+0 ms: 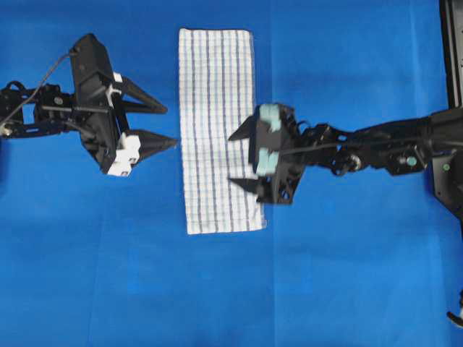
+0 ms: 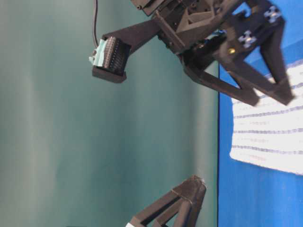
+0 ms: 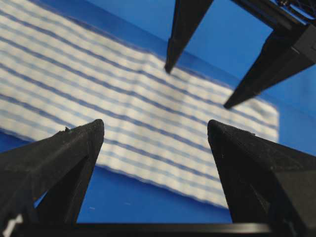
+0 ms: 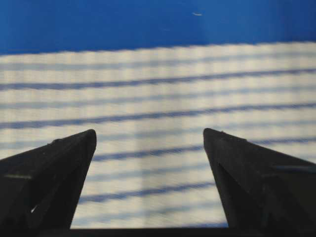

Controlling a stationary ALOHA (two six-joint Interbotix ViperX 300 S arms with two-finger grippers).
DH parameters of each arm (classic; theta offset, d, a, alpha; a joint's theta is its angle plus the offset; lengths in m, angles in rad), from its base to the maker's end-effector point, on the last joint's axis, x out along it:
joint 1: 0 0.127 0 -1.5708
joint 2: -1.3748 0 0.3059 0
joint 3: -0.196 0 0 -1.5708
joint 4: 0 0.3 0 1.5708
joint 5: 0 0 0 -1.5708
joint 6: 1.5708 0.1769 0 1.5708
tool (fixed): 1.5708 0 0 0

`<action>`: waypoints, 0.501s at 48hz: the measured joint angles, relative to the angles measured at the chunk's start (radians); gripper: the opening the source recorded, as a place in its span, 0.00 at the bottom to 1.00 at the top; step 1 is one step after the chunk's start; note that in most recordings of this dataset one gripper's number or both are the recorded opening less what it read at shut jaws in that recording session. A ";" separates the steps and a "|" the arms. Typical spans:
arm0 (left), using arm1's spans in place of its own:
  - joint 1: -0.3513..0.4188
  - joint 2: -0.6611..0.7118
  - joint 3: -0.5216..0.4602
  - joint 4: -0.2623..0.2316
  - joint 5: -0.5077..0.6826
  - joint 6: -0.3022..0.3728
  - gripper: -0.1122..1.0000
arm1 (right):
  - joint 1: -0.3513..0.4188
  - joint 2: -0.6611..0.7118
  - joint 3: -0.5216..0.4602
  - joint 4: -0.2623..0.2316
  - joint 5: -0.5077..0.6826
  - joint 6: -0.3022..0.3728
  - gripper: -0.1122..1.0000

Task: Fold the blue towel.
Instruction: 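Move both grippers to the strip's top end and grasp its corners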

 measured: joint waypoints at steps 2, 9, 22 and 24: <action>0.025 0.005 -0.002 0.000 0.000 0.005 0.83 | -0.031 -0.005 0.006 0.000 -0.017 -0.002 0.86; 0.133 0.048 -0.002 0.002 -0.012 0.049 0.83 | -0.150 -0.009 0.006 0.000 -0.083 -0.008 0.86; 0.304 0.158 -0.028 0.002 -0.109 0.150 0.83 | -0.327 -0.006 -0.002 0.002 -0.153 -0.011 0.81; 0.319 0.173 -0.038 0.002 -0.129 0.158 0.83 | -0.347 0.002 -0.006 0.002 -0.163 -0.009 0.79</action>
